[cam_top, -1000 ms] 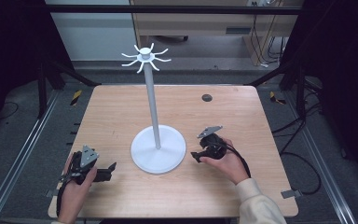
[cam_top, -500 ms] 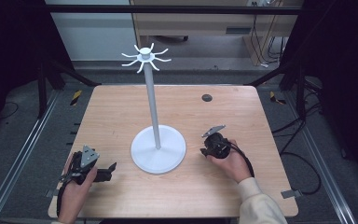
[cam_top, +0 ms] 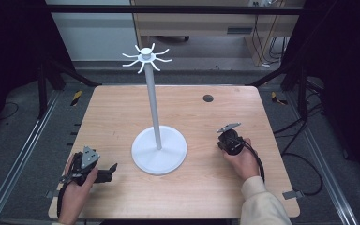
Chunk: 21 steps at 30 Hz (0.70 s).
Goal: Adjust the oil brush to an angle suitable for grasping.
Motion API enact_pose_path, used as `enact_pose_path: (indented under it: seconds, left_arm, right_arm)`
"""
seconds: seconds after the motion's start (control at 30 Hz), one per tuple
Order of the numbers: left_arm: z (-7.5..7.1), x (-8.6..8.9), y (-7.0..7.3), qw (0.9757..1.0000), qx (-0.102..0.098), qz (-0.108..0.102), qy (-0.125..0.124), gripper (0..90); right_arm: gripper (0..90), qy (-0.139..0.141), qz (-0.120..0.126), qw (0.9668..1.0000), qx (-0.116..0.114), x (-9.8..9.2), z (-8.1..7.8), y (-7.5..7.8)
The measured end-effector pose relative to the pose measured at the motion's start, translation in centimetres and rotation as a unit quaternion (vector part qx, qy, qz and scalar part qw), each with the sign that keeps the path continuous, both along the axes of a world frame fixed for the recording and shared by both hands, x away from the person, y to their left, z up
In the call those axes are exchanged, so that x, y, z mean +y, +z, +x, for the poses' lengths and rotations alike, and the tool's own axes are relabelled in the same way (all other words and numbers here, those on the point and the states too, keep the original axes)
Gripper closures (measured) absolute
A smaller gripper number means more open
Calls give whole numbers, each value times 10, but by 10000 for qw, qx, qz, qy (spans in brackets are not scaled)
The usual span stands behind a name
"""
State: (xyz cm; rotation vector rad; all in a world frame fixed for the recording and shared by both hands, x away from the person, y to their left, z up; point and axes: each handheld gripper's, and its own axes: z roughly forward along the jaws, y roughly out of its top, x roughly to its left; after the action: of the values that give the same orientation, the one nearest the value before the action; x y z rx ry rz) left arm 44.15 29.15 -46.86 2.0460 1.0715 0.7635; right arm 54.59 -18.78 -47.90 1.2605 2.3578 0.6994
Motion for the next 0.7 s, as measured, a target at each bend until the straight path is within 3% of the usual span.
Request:
enact_pose_path:
  seconds: [0.37, 0.63, 0.7]
  left_arm:
    - [0, 0, 0, 10000, -10, 1, 6, 31]
    - [0, -1, 0, 10000, -6, 21, -6, 31]
    - [0, -1, 0, 10000, -8, 16, -2, 30]
  right_arm:
    - [900, -195, -109, 9997, 62, -6, 4, -5]
    - [900, -547, -328, 9980, 16, -12, 7, -4]
    - [900, -621, -265, 9977, 43, -16, 8, -4]
